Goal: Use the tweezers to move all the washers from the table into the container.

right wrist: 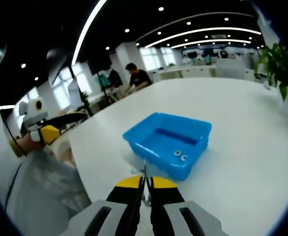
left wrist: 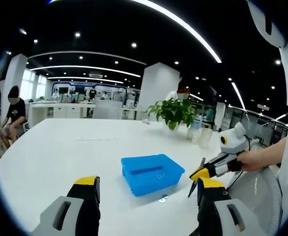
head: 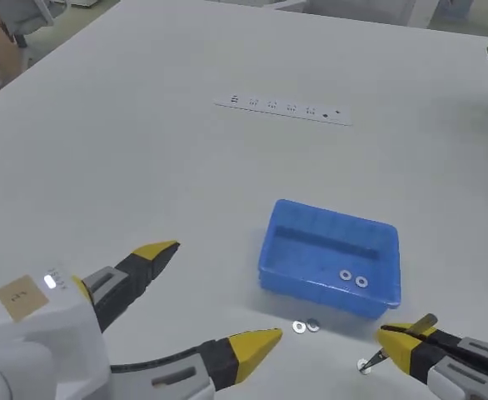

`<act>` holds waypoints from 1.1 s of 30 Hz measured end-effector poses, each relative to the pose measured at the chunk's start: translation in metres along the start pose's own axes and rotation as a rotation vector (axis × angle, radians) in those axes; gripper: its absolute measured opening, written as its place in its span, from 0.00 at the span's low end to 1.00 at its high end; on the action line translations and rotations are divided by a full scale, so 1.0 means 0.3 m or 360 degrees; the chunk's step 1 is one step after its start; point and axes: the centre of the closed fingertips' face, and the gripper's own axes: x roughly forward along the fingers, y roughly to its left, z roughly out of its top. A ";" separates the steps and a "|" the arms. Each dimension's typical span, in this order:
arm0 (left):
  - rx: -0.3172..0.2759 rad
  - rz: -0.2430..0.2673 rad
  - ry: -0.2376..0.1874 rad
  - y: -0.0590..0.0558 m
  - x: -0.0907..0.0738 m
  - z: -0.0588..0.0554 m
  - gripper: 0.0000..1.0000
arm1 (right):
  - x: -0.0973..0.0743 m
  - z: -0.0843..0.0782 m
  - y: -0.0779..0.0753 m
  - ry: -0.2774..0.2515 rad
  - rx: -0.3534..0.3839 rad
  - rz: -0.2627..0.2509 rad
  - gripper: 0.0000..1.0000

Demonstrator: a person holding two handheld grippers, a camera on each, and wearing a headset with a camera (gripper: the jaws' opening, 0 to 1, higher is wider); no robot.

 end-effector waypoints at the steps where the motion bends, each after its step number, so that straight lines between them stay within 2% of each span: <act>1: 0.0000 -0.0005 0.0000 -0.002 0.001 0.001 0.82 | -0.001 -0.002 0.004 0.0012 -0.0024 0.0011 0.02; 9: 0.0008 -0.0010 0.0005 -0.005 0.003 0.000 0.82 | 0.015 -0.016 0.050 0.0090 -0.0234 0.0063 0.03; 17: 0.0030 -0.0005 0.0019 -0.006 0.005 -0.005 0.82 | 0.018 -0.018 0.042 0.0095 -0.0168 0.0077 0.03; 27: 0.0046 -0.0008 0.0040 -0.012 0.006 -0.011 0.82 | 0.022 -0.026 0.075 0.0118 -0.0226 0.0105 0.03; 31: 0.0057 -0.0013 0.0053 -0.015 0.007 -0.016 0.81 | 0.026 -0.027 0.093 0.0142 -0.0304 0.0126 0.03; 33: 0.0058 -0.0017 0.0054 -0.018 0.007 -0.015 0.81 | 0.027 -0.026 0.089 0.0143 -0.0291 0.0123 0.03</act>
